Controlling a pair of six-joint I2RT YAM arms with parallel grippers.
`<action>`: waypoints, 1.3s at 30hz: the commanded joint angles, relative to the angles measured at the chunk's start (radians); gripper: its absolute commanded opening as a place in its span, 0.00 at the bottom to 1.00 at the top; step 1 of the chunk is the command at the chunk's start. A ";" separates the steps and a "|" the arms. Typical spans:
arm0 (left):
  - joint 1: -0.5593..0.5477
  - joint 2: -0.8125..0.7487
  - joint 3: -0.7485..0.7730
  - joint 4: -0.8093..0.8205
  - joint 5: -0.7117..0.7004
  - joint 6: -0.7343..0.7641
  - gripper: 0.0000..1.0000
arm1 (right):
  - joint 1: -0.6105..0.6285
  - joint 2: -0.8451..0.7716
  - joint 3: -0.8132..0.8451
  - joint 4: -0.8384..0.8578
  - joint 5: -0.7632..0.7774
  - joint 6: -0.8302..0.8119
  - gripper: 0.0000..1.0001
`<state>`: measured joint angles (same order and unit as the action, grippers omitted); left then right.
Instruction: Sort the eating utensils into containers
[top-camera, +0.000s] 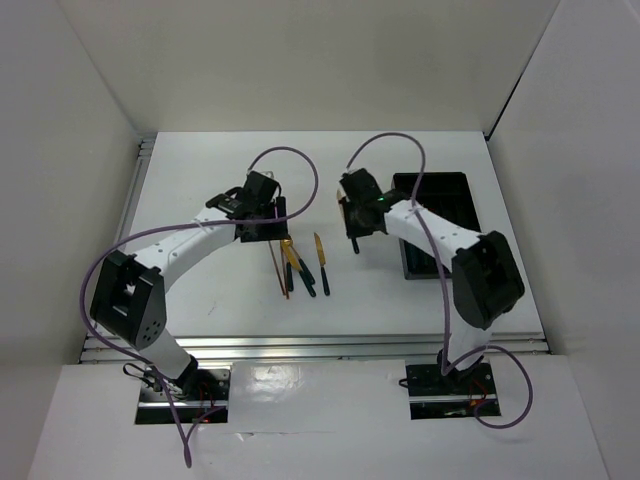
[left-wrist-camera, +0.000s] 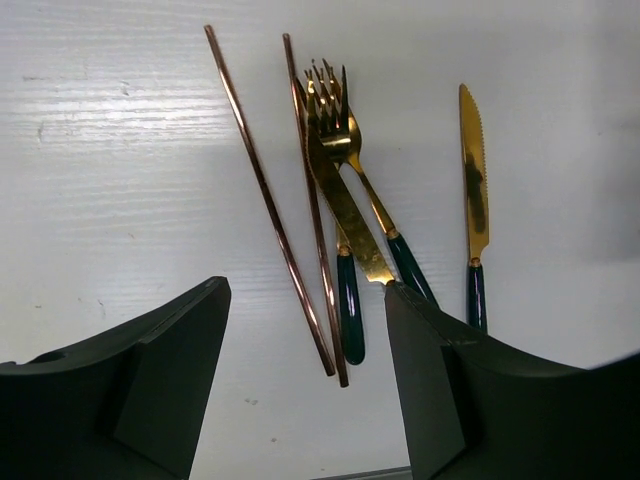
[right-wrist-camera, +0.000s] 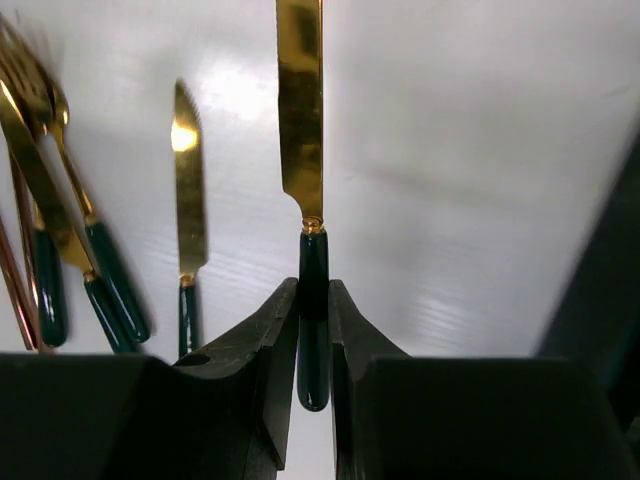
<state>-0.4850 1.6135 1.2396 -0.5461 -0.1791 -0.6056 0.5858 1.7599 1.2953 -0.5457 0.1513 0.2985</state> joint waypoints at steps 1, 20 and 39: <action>0.034 -0.047 0.029 0.023 0.010 0.016 0.77 | -0.105 -0.112 0.036 -0.011 0.025 -0.059 0.03; 0.215 -0.006 0.026 0.055 0.076 0.053 0.79 | -0.429 -0.166 -0.048 -0.114 0.297 -0.217 0.00; 0.330 -0.015 0.008 0.052 0.118 0.090 0.79 | -0.451 0.021 -0.096 -0.108 0.432 -0.237 0.01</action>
<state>-0.1558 1.6028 1.2400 -0.5076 -0.0795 -0.5426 0.1413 1.7447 1.2148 -0.6594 0.5472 0.0723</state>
